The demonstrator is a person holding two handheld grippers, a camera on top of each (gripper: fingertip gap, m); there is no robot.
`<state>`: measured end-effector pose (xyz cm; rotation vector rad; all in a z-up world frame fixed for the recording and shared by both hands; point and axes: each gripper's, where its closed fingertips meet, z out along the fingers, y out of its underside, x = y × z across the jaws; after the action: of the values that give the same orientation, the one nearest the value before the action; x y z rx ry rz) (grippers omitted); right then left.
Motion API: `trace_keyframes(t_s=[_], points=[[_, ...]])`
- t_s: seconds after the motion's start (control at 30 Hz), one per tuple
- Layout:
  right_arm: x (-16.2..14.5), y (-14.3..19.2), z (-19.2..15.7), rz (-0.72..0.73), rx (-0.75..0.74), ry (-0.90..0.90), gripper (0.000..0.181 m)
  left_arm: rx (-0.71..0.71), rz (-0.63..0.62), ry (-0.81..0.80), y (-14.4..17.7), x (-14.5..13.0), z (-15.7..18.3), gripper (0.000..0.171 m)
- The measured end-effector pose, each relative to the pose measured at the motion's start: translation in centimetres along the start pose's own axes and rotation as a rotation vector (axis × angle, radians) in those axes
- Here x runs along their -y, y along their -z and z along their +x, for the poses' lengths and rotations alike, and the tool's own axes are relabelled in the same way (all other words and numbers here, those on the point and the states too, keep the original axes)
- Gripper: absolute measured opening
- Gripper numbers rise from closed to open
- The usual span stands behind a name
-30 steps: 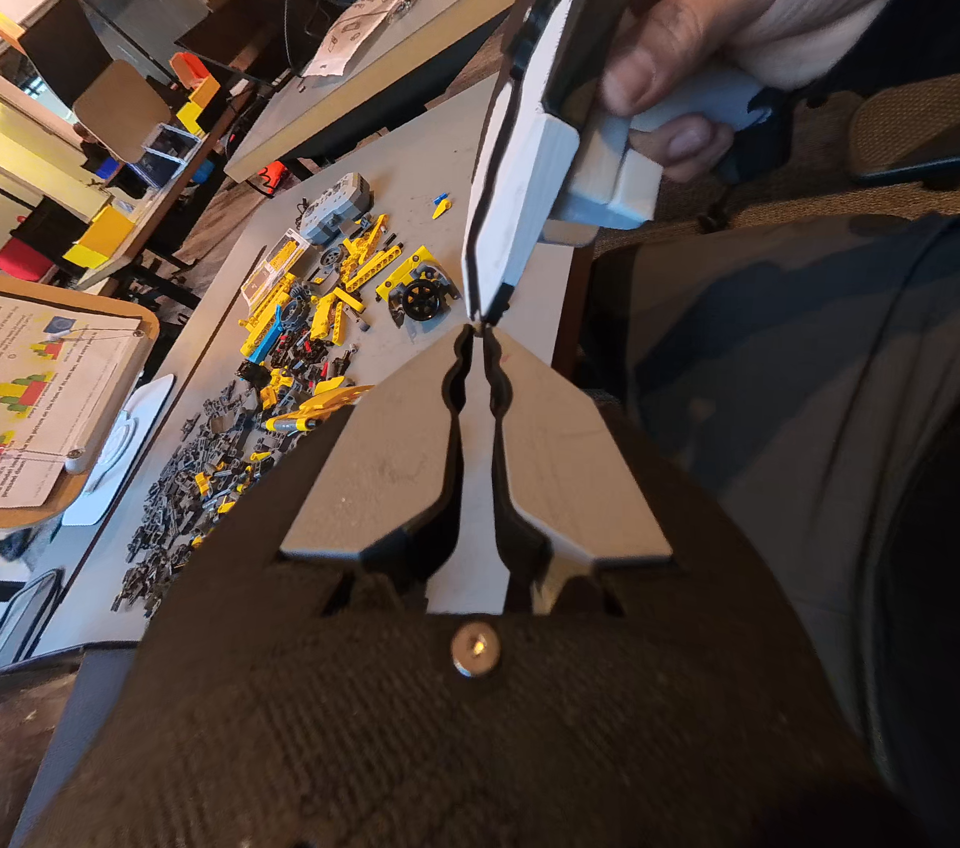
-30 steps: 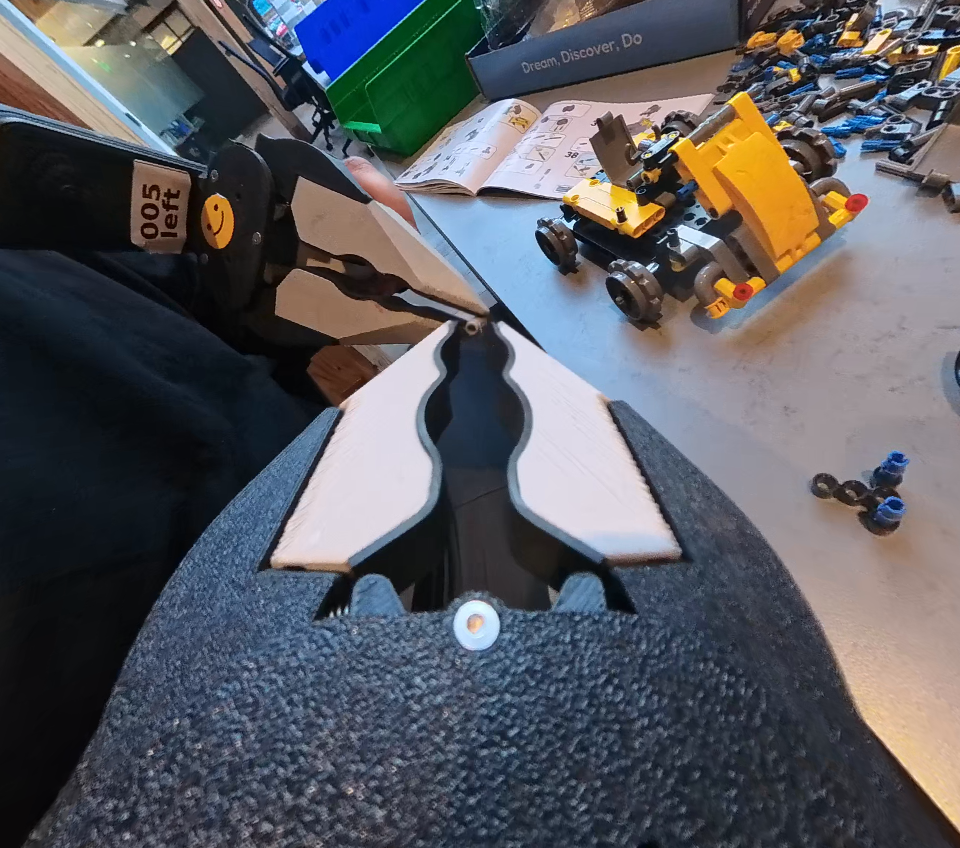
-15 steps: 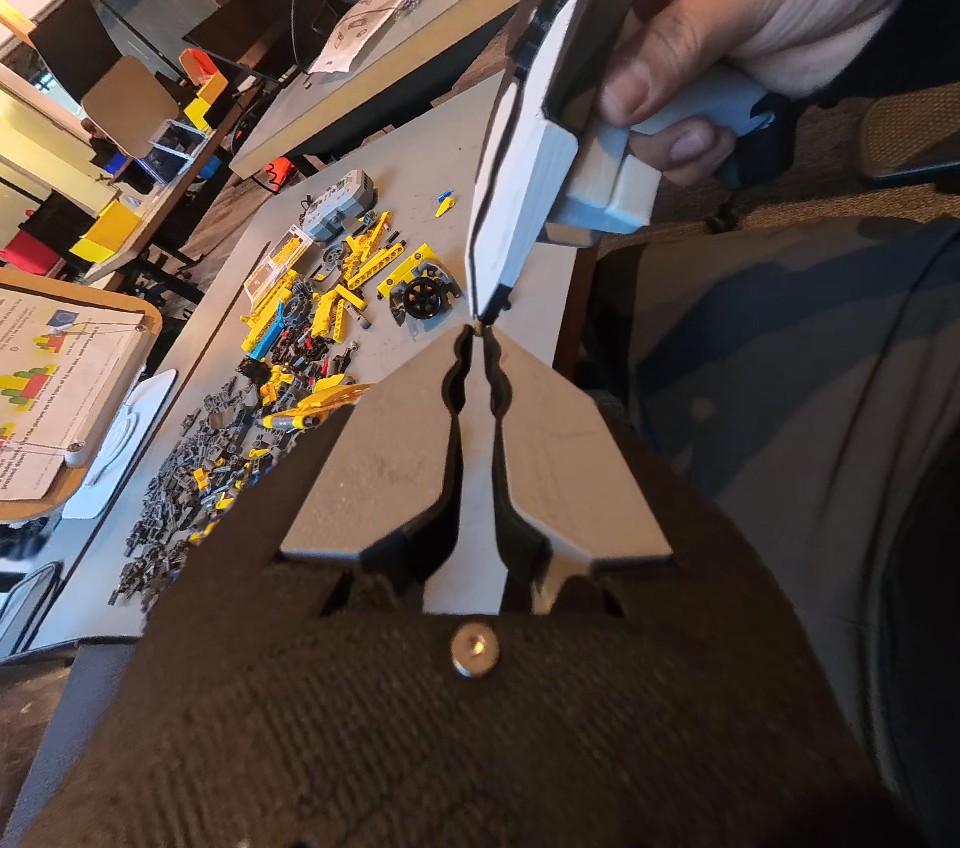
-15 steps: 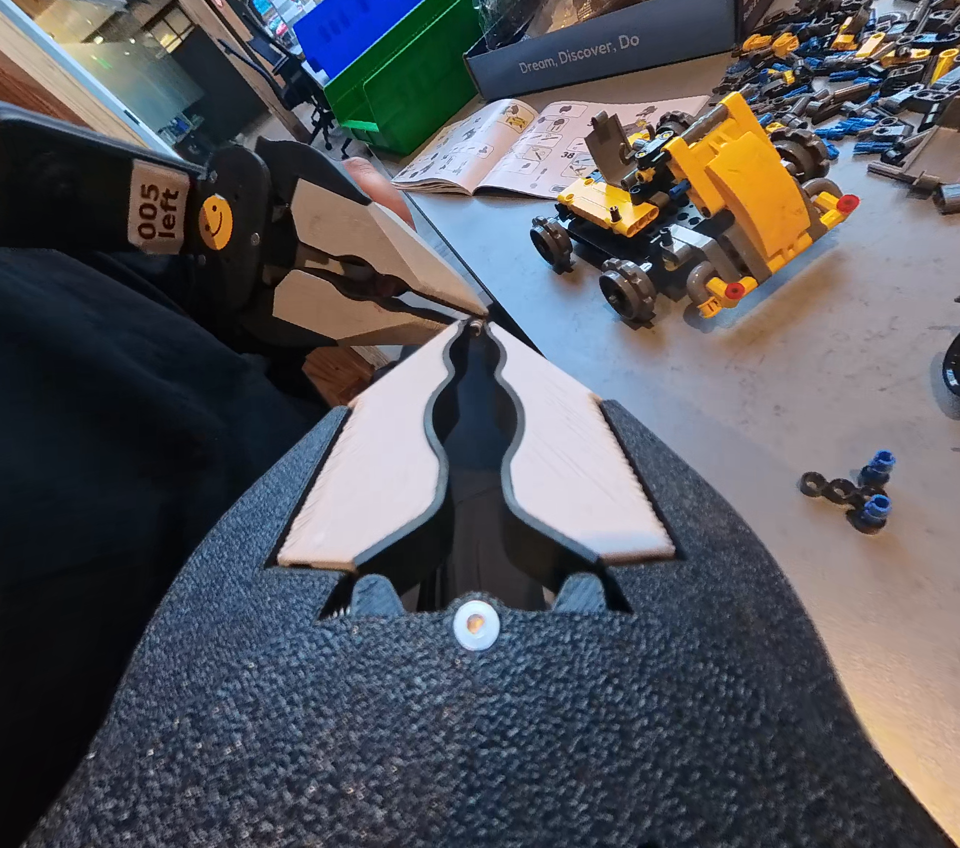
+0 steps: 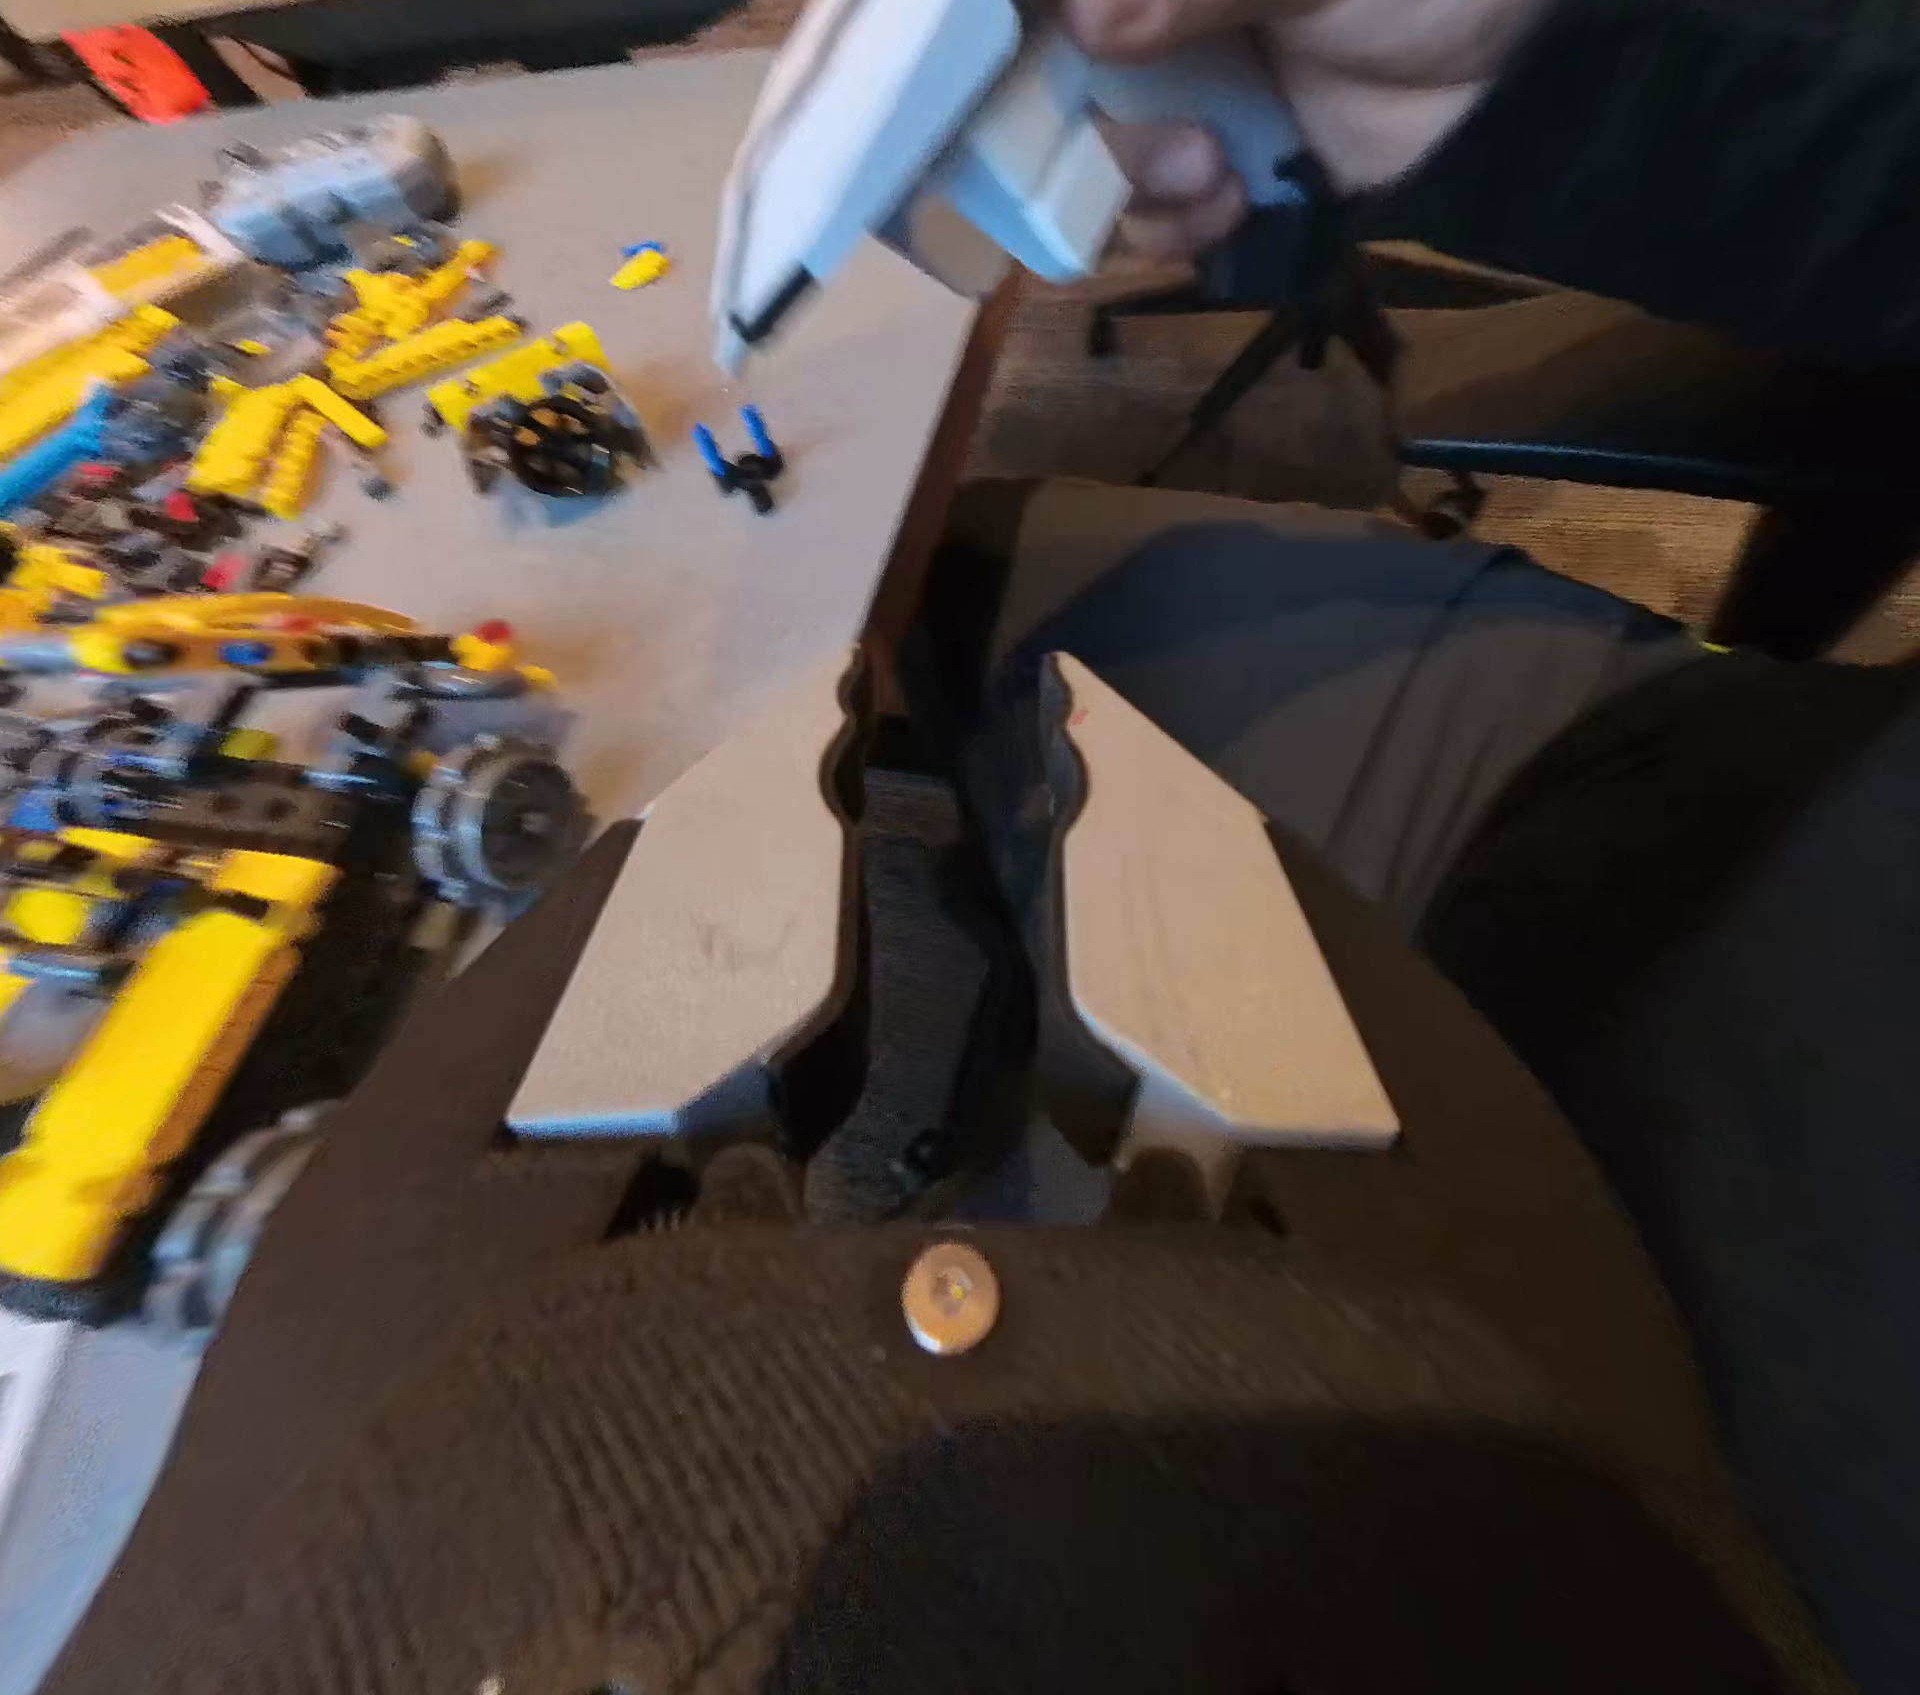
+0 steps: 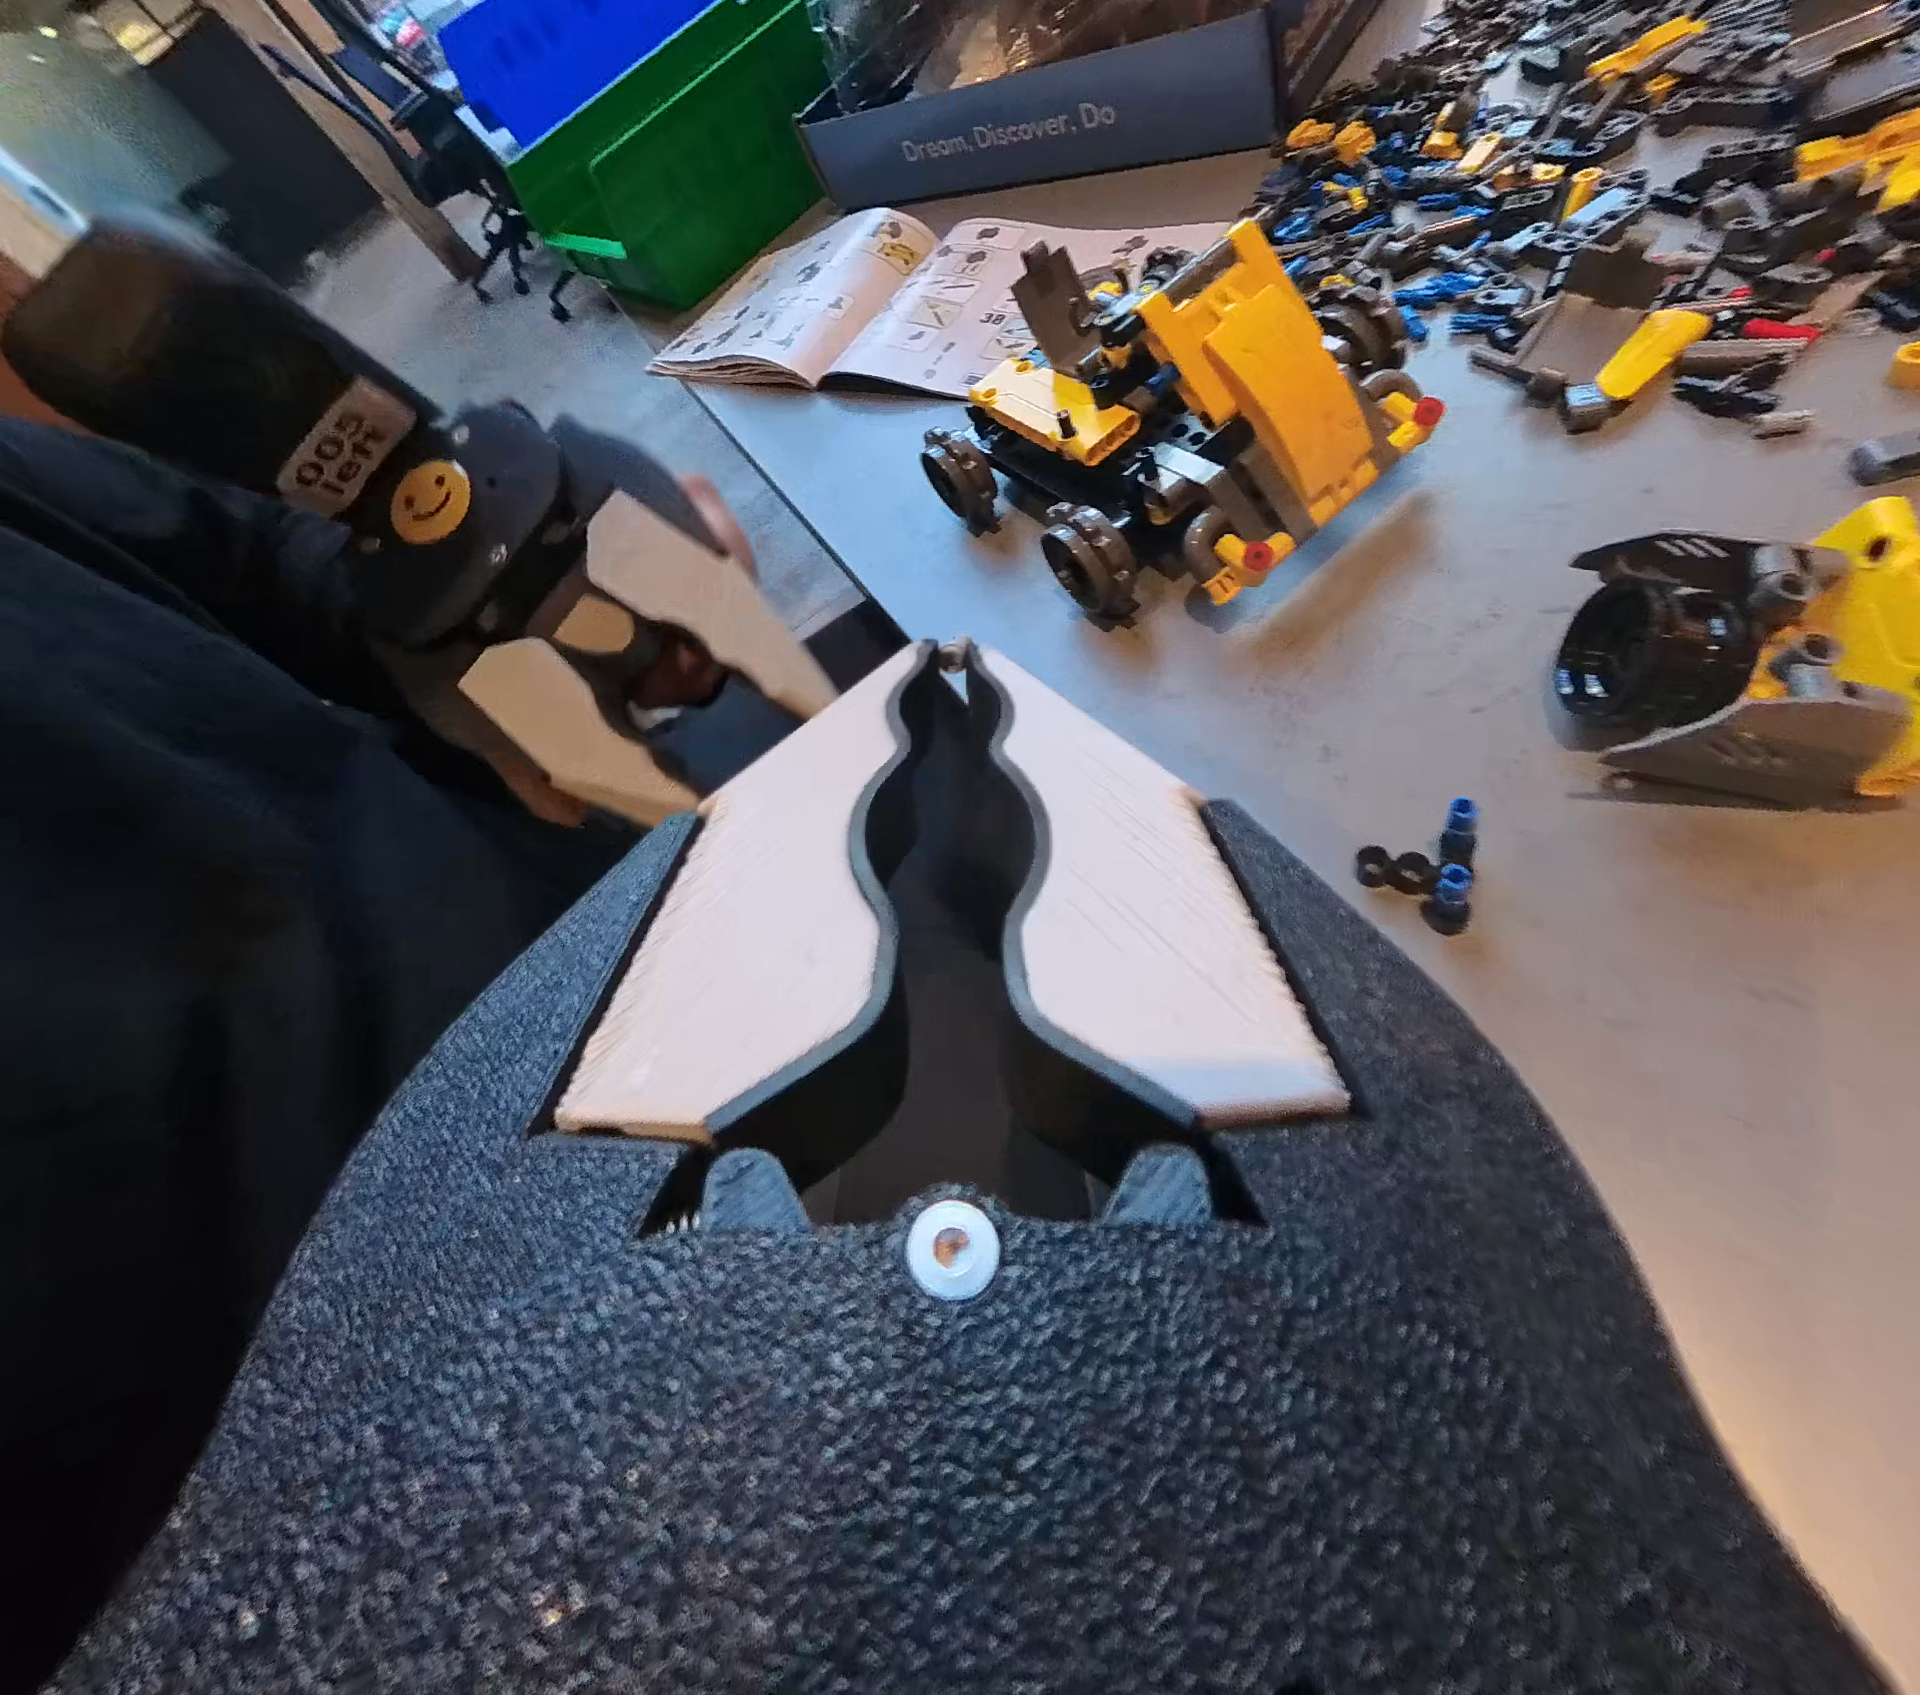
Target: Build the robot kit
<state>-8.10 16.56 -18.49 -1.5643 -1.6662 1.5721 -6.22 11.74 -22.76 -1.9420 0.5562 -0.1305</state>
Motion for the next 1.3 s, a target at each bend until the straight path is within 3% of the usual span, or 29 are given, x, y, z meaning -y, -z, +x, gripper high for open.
trace_keyframes(t_s=[0.13,0.4,1.3], points=[[0.4,0.7,1.0,0.029,-0.054,0.022,0.005,-0.111,-0.024,0.056,-0.5,-2.0,2.8,0.029],[0.0,0.8,3.6,0.020,-0.146,0.022,0.005,-0.209,-0.058,0.123,-1.6,-3.5,3.8,0.027],[0.7,2.6,5.3,0.082,-0.183,0.003,0.005,-0.212,-0.083,0.129,-2.1,-4.2,3.7,0.027]])
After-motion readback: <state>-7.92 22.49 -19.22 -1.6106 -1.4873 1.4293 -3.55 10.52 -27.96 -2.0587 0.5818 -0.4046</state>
